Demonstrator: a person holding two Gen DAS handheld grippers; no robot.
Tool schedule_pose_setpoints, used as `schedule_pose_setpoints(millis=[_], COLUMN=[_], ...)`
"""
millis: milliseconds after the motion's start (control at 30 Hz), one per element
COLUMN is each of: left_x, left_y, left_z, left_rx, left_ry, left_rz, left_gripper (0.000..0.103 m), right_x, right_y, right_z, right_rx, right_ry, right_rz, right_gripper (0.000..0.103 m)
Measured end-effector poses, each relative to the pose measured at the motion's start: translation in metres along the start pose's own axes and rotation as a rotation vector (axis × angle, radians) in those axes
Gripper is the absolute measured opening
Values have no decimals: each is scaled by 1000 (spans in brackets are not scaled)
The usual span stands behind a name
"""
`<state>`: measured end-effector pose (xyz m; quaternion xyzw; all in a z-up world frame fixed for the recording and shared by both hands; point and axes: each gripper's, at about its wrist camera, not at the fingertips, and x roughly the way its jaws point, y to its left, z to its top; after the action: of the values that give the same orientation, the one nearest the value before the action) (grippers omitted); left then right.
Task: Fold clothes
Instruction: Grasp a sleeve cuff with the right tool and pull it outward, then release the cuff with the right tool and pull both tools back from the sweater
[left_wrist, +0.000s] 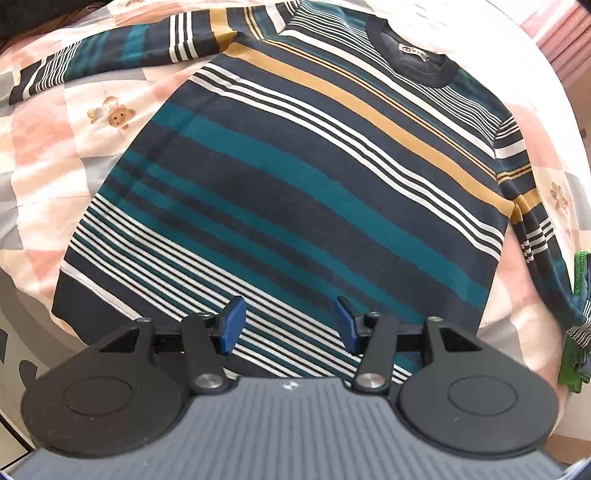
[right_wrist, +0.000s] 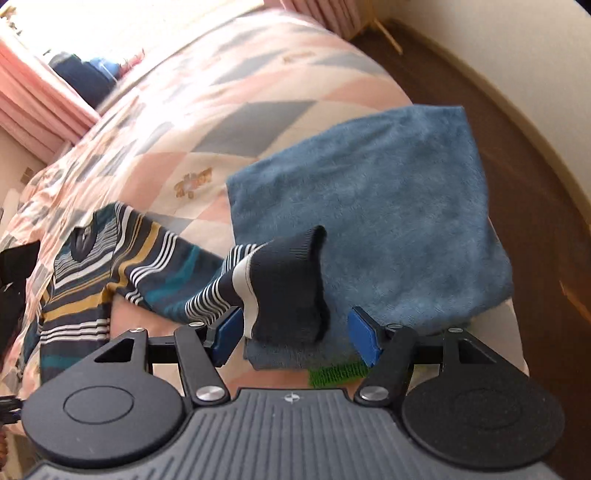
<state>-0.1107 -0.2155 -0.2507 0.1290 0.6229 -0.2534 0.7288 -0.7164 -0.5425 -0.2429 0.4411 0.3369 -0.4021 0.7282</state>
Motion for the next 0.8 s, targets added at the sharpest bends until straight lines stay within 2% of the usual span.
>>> schedule_pose_setpoints(millis=[100,167,200,233,300,467,500,600,633,667,700,767,800], left_x=[-1,-5,-7,-8,-10,-6,-3,0,-2,-4,-5,-7,-7], left_y=[-7,-13,-14,-15,-16,-13,-12,-9,-8,-6,-3,8,14], left_z=[3,5,6,6,7,3,1,-4,-6,-7,-9,-12,-13], left_rx=[7,31,41,50,68,65,60,74,87,100,108,117,120], left_ry=[-6,-20,-24,-27,-33,-13,0,26,21,16,11,6,4], left_rz=[-22,-33,-33,-33,-31,-35,-43,-49,-47,-45,-44,-28,-18], left_gripper=[48,48,49,49,49,49,49,49,50,51,54,55,55], right_x=[16,35,43,51,44,-30,-36,-3,16,27,36,31,27], right_y=[-5,-8,-9,-9,-3,33,36,23,15,11,8,22,29], right_z=[1,-3,-6,-9,-10,12,14,9,6,5,3,5,6], right_rx=[48,142,185,228,307,196,178,216,254,288,323,299,285], right_ry=[-91,-59,-36,-12,-7,-170,-174,-39,32,56,76,2,-37], right_rz=[17,36,51,65,129,140,105,-99,-148,-181,-213,-342,-408], right_gripper=[65,62,41,5,6,5,4,6,8,10,13,35,59])
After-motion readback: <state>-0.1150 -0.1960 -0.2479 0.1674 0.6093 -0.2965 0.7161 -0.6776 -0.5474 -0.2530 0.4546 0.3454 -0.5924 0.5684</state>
